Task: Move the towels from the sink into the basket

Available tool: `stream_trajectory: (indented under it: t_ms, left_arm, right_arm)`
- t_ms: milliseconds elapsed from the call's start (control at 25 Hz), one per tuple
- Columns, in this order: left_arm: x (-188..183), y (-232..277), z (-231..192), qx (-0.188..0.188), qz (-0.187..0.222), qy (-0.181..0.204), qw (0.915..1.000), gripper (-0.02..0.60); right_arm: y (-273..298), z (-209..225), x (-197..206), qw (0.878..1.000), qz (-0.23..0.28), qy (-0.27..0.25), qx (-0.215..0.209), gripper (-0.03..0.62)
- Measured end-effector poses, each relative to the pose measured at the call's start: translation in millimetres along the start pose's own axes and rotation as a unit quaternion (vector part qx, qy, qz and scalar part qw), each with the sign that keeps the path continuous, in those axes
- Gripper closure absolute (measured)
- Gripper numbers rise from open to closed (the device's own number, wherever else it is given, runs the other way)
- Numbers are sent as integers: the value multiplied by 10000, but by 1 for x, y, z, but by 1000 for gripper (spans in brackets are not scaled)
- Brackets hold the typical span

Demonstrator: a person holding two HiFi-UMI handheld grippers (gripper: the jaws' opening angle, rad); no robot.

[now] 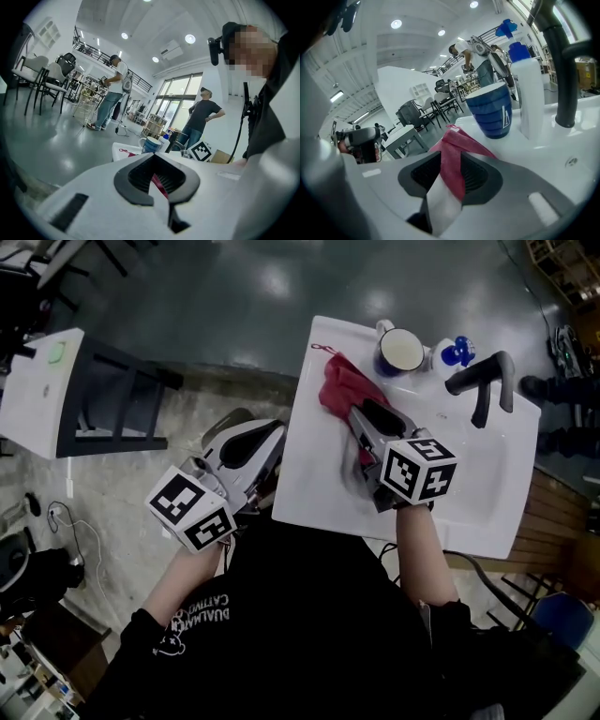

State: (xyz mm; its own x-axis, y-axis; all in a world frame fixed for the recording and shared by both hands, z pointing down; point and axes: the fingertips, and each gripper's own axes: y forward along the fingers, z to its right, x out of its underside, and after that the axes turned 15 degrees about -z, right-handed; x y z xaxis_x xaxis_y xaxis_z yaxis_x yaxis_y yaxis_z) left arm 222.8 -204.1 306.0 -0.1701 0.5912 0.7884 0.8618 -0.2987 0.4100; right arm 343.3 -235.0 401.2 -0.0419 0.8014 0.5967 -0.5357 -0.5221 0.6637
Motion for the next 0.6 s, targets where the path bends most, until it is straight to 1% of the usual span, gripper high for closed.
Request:
stream_trajectory:
  t_ms: [40,240,600]
  left_arm:
    - [0,-1,0,-14,-5,-3,10000,581]
    - [2,-3,-3,-77,-26,-16,10000,581]
    - [2,-9,-8,-158,13,-48,9999,581]
  right_arm:
    - [3,1,1,10000,-36,37,-9,465]
    - [16,7,7,9995,-210,218,-71,433]
    - [24,11,12,9990,-331,295,15,448]
